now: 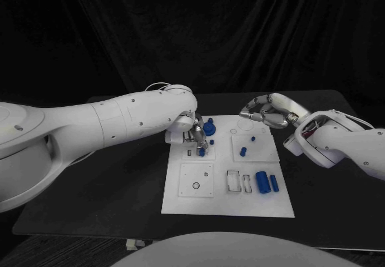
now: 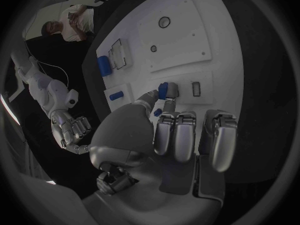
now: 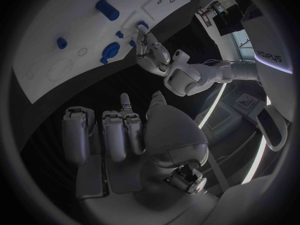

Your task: Assemble the parts on the task board

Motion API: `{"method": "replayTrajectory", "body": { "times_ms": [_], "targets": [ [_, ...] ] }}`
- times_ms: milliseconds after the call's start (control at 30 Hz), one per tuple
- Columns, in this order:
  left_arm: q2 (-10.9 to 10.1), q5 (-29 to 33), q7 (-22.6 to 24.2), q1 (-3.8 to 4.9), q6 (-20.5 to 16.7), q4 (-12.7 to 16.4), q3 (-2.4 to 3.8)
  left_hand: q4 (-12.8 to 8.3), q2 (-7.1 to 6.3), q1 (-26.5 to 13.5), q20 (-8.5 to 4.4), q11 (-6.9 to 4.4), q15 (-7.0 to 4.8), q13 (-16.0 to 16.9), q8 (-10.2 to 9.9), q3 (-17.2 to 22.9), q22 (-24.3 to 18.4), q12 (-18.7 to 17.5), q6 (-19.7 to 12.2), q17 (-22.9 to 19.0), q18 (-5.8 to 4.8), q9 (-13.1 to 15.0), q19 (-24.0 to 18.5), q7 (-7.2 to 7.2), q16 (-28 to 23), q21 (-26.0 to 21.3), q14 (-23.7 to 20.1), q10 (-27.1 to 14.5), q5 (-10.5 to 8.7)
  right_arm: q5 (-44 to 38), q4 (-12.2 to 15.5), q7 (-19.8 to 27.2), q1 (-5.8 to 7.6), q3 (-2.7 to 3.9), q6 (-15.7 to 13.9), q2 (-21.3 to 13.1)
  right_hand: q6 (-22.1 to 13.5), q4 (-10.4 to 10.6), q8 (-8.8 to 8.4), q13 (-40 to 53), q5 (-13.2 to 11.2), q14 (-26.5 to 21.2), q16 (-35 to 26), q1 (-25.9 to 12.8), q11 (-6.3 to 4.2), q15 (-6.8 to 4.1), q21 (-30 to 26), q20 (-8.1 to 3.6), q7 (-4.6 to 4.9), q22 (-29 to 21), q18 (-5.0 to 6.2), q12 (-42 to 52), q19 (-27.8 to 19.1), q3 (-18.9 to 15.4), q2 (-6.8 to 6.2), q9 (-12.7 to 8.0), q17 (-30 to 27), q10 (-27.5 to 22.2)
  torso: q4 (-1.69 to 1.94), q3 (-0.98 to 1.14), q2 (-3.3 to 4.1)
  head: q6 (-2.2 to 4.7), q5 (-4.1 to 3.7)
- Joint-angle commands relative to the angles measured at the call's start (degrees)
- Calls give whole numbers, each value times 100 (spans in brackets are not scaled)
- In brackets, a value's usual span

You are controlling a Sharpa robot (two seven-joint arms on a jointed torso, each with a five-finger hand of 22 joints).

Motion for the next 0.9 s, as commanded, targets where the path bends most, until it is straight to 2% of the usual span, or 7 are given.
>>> {"method": "replayTrajectory", "body": {
  "times_ms": [33,200,367,467,600,900],
  "targets": [
    [-87,47,-47,26,-417,169,5,-386,-9,-66,-41,-9,-26,1506,5,463,1509,15,-42,1508,-35,11,602,-3,15,17,616,597,-7,-16,7,-38,-17,4,-7,-8,-1,0,16,1510,20,601,15,-39,19,18,-31,38,6,1293,117,15,211,-46,1,-6,1510,596,-3,7,-9,1,27],
    [-301,47,-78,53,-658,469,5,-379,-15,-101,-38,-3,-22,1506,-3,513,1509,15,-63,1508,-35,24,602,5,15,17,616,597,14,-16,24,-49,-37,3,-7,-21,-4,-4,15,1510,32,601,15,-32,18,18,-37,38,6,1290,119,15,207,-49,1,-8,1510,596,-3,16,-14,1,42],
    [-497,47,-163,71,-860,727,5,-333,-32,-187,-31,6,-15,1506,-25,574,1509,15,-97,1508,-35,37,602,19,15,17,616,597,7,-16,45,-78,-60,3,-10,-52,-8,-13,14,1510,48,601,15,-12,17,18,-49,37,6,1286,122,15,198,-55,-5,-10,1510,596,-3,15,-16,1,106],
    [-621,47,-162,76,-1139,881,4,-290,-50,-250,-27,10,-12,1506,-30,602,1509,15,-96,1508,-35,48,602,19,15,17,616,597,-27,-16,58,-89,-86,3,-24,-76,-9,-15,14,1510,51,601,15,-5,17,18,-51,37,6,1285,122,15,197,-57,-8,-11,1510,596,6,17,-20,1,149],
    [-716,41,-146,78,-1410,1016,3,-272,-60,-271,-26,10,-12,1506,-34,618,1509,15,-100,1508,-35,53,602,18,15,17,616,597,-42,-16,53,-86,-130,3,-46,-85,-11,-19,14,1510,55,601,15,6,17,17,-54,37,5,1284,123,15,196,-61,-14,-12,1510,596,1,13,-14,1,194],
    [-930,-244,-169,73,-1822,1337,0,-237,-88,-302,-27,7,-14,1506,-38,641,1509,15,-99,1508,-35,63,602,16,15,17,616,597,-77,-16,32,-63,-238,3,-82,-87,-12,-28,15,1510,65,601,15,37,18,18,-65,37,7,1280,126,15,188,-68,-26,-15,1510,596,7,27,-25,1,221]
  ]
}}
